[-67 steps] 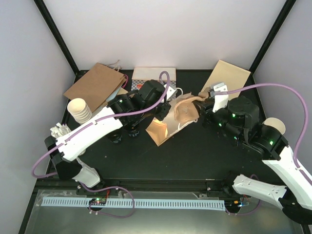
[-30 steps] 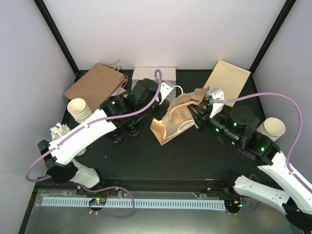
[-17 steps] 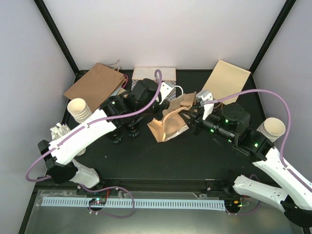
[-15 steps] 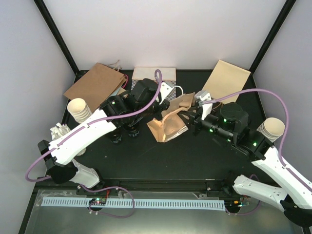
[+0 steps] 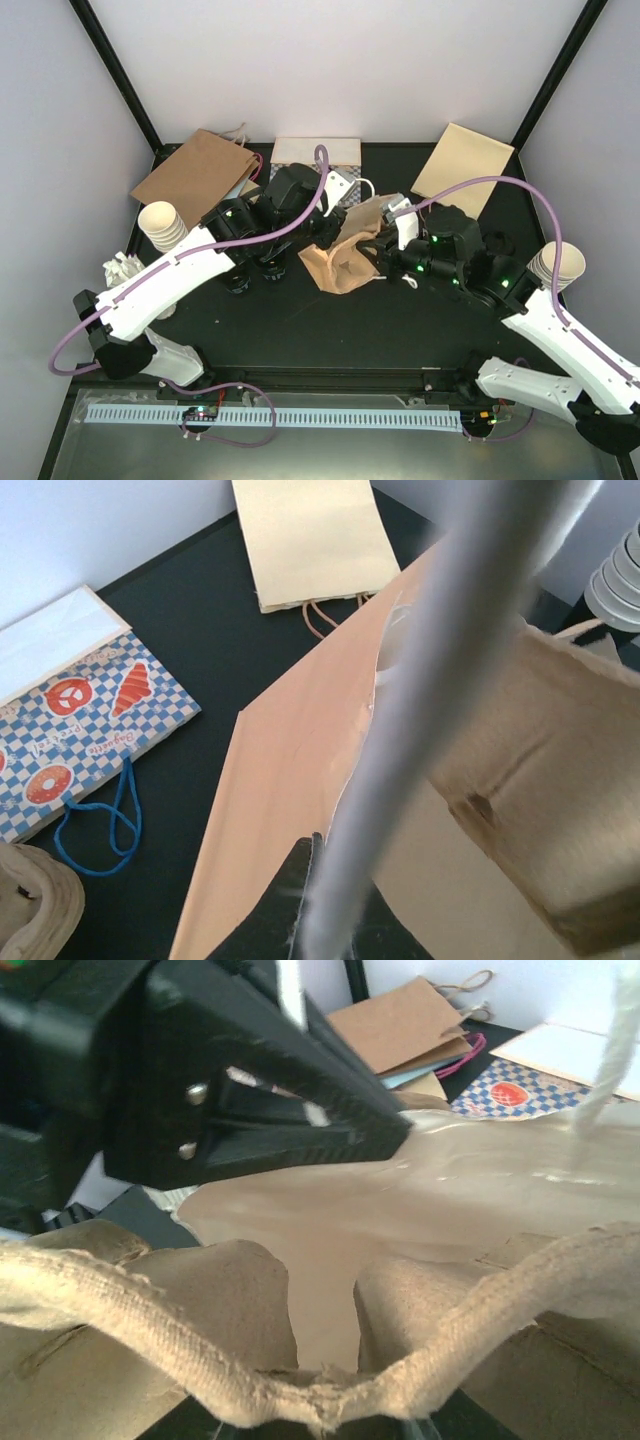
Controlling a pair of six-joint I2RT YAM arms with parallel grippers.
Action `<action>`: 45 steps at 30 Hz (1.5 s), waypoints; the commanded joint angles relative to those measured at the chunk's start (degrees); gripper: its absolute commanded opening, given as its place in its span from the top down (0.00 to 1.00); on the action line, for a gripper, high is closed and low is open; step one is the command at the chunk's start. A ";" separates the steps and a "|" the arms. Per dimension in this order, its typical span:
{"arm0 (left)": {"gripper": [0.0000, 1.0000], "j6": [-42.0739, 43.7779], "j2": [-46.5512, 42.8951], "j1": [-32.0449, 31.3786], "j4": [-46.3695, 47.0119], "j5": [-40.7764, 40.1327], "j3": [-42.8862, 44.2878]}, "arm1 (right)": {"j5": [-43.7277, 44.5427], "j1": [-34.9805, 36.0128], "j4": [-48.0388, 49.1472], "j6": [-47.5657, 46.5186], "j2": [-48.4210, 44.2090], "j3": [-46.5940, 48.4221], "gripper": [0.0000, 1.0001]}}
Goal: Pack the takeout coffee
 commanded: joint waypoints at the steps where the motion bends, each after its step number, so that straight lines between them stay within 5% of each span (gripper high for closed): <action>1: 0.98 1.01 -1.80 -0.23 1.87 3.27 -0.62 | 3.14 -0.40 -3.53 0.39 1.28 3.81 0.74; 45: 0.98 -1.39 -3.39 -0.23 1.34 9.81 -1.76 | 15.99 -4.50 -9.65 -4.94 2.36 0.43 0.76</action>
